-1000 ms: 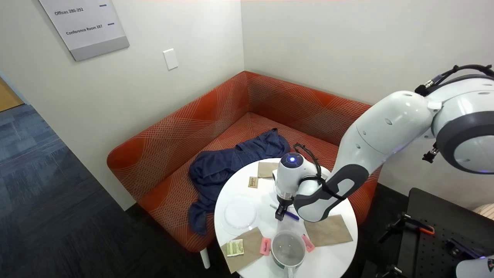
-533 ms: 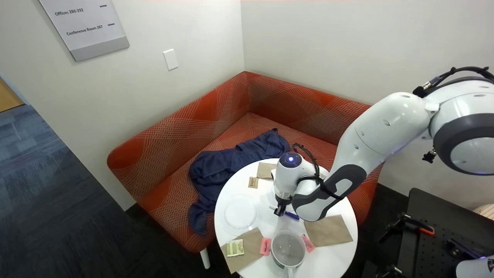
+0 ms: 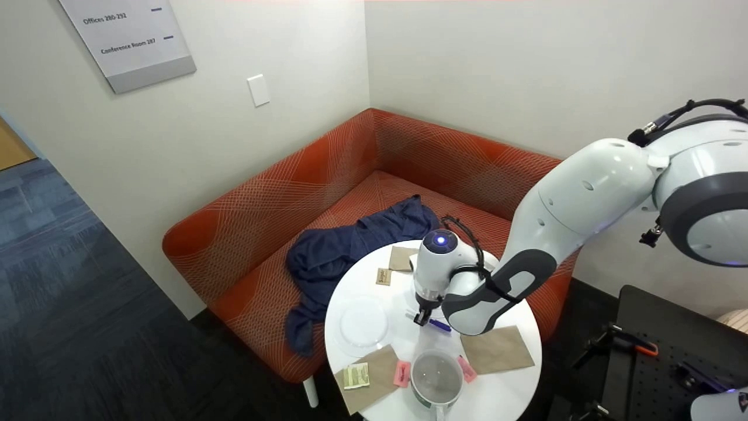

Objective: Put the marker into the mug.

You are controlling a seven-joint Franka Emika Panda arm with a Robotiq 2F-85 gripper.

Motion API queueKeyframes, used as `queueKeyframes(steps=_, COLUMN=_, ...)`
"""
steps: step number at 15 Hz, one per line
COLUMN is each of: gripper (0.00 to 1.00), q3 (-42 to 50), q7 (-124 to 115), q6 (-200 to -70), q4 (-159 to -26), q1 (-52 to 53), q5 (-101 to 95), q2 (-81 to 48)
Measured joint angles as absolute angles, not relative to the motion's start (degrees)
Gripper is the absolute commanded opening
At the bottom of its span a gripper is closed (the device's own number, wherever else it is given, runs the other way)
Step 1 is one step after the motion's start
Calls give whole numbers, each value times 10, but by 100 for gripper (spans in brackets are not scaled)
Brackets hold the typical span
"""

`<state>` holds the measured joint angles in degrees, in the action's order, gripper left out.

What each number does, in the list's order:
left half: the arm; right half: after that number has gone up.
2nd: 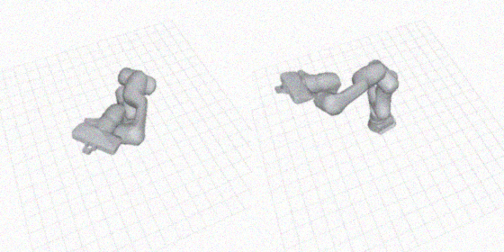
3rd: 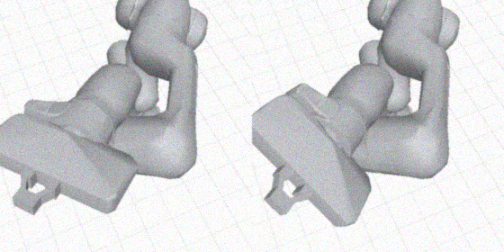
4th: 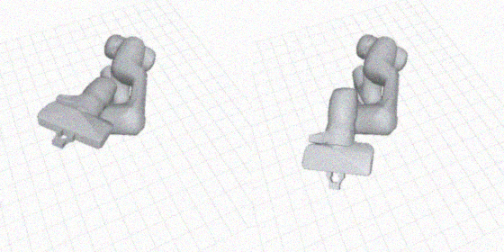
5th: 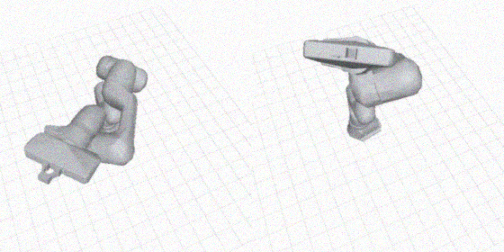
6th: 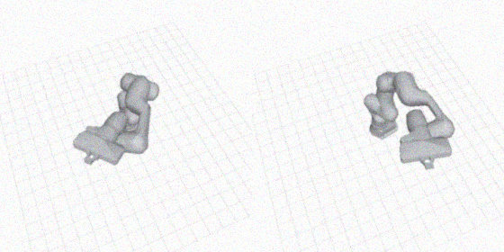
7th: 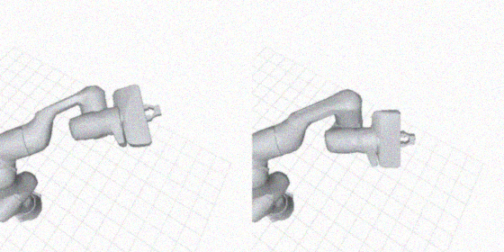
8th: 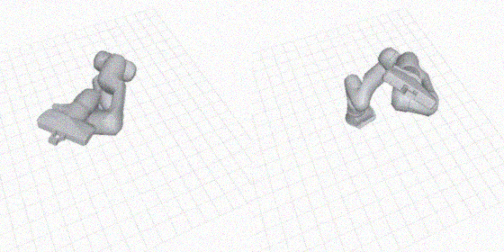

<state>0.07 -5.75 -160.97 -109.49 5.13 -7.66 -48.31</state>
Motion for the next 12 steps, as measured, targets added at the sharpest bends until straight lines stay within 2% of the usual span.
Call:
queueKeyframes(steps=8, gripper=3, q3=15, q7=-10, q6=-1668, q4=-1200, q1=84, q5=-115, q2=-357)
queueKeyframes(steps=12, gripper=3, q3=-30, q7=83, q6=-1687, q4=-1271, q1=55, q5=-120, q2=-271)
